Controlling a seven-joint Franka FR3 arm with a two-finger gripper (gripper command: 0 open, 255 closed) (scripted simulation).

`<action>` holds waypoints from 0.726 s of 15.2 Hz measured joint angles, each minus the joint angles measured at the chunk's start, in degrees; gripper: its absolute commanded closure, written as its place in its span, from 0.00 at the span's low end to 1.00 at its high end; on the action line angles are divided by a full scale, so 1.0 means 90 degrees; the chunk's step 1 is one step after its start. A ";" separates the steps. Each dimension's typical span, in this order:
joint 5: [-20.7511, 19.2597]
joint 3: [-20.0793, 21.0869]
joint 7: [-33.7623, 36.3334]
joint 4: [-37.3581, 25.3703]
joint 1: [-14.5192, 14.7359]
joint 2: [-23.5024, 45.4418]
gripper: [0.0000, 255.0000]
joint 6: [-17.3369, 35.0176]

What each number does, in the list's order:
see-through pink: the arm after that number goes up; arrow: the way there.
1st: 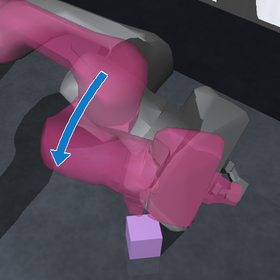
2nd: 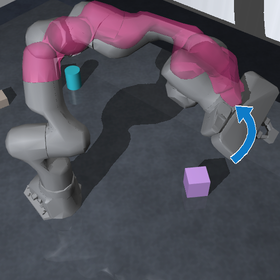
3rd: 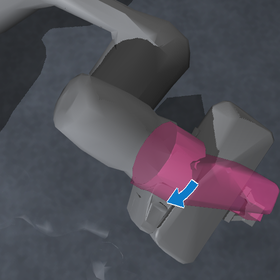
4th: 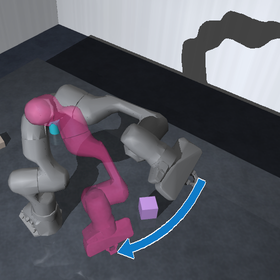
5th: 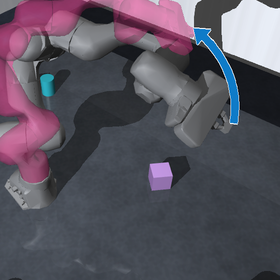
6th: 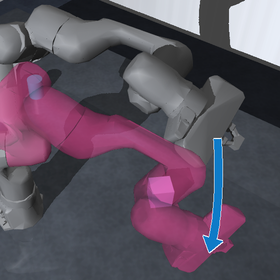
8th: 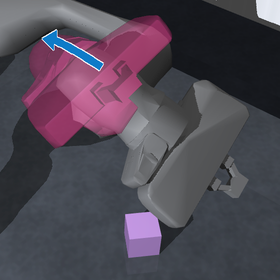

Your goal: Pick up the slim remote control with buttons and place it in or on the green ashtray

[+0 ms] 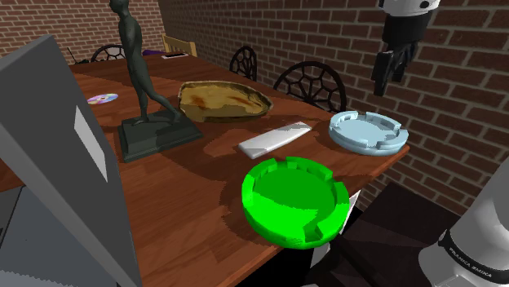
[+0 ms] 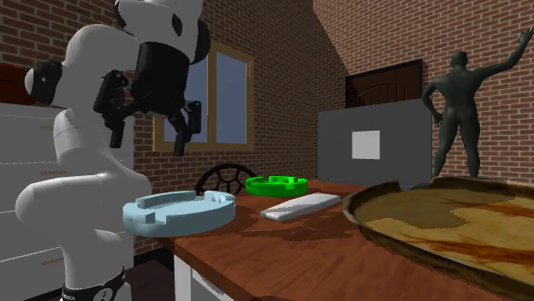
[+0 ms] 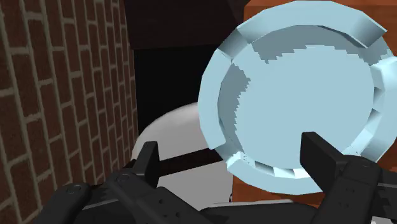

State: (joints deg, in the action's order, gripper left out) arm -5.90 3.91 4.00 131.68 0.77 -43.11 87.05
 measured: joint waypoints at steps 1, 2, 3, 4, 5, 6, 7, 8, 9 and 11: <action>0.0000 0.0000 0.0000 0.0000 0.0000 0.0000 0.00 0.0000; 0.0006 -0.0010 -0.0118 -0.0048 0.0061 0.0109 0.00 0.0069; 0.0001 -0.0044 -0.0326 -0.0121 0.0148 0.0279 0.00 0.0179; 0.0007 -0.0073 -0.0570 -0.0171 0.0257 0.0444 0.00 0.0307; -0.0006 -0.0131 -0.0861 -0.0243 0.0359 0.0634 0.00 0.0443; -0.0011 -0.0188 -0.1168 -0.0283 0.0468 0.0808 0.00 0.0593; -0.0005 -0.0233 -0.1475 -0.0362 0.0580 0.0979 0.00 0.0704; 0.0014 -0.0264 -0.1771 -0.0419 0.0698 0.1136 0.00 0.0820; 0.0039 -0.0281 -0.2057 -0.0533 0.0818 0.1347 0.00 0.0931; 0.0095 -0.0319 -0.2648 -0.0767 0.1041 0.1776 0.00 0.1148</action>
State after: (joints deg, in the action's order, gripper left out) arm -5.05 1.04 -19.83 124.78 10.15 -27.13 97.38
